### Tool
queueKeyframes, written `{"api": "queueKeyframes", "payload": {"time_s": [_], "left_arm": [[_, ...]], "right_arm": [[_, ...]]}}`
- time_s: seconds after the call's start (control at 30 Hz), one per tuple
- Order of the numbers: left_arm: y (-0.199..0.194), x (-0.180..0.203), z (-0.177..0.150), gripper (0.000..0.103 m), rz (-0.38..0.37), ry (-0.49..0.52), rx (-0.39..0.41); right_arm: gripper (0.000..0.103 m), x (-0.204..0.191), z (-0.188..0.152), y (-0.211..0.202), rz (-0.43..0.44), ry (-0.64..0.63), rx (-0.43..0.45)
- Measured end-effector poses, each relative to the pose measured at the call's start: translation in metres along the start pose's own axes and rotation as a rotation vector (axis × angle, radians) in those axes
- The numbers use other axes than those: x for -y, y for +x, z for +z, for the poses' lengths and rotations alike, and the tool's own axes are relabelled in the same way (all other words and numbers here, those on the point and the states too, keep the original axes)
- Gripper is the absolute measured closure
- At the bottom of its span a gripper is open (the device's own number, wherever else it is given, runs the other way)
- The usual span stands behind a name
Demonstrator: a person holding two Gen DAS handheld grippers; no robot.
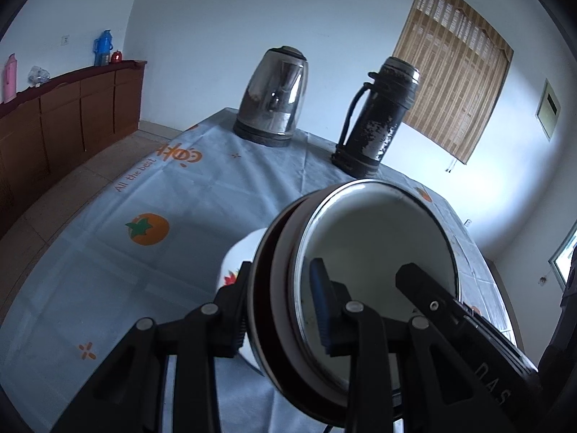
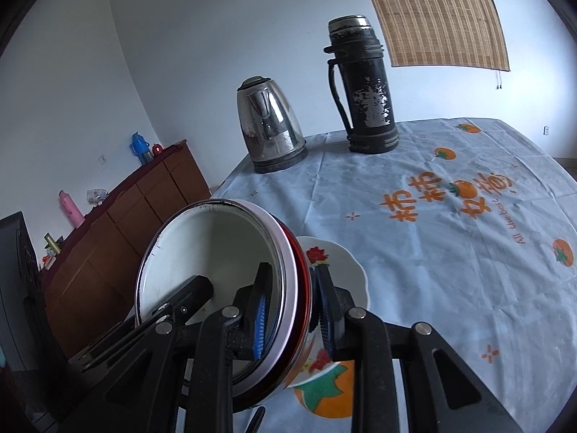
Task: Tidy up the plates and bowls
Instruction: 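Lower the bowl stack onto the white flower-pattern plate stack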
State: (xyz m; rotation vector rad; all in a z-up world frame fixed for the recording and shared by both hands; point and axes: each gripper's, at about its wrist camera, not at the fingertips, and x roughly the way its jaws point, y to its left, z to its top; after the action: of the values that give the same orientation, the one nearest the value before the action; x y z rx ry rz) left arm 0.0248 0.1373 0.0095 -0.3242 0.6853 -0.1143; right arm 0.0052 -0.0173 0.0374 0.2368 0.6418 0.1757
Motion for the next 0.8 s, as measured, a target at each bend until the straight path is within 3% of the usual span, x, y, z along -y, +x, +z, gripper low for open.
{"api": "queueKeyframes", "payload": {"time_s": [0.8], "left_arm": [[0.040, -0.015, 0.015, 0.073, 0.028, -0.025, -0.057]], "right_arm": [[0.077, -0.006, 0.013, 0.050, -0.003, -0.001, -0.063]]}}
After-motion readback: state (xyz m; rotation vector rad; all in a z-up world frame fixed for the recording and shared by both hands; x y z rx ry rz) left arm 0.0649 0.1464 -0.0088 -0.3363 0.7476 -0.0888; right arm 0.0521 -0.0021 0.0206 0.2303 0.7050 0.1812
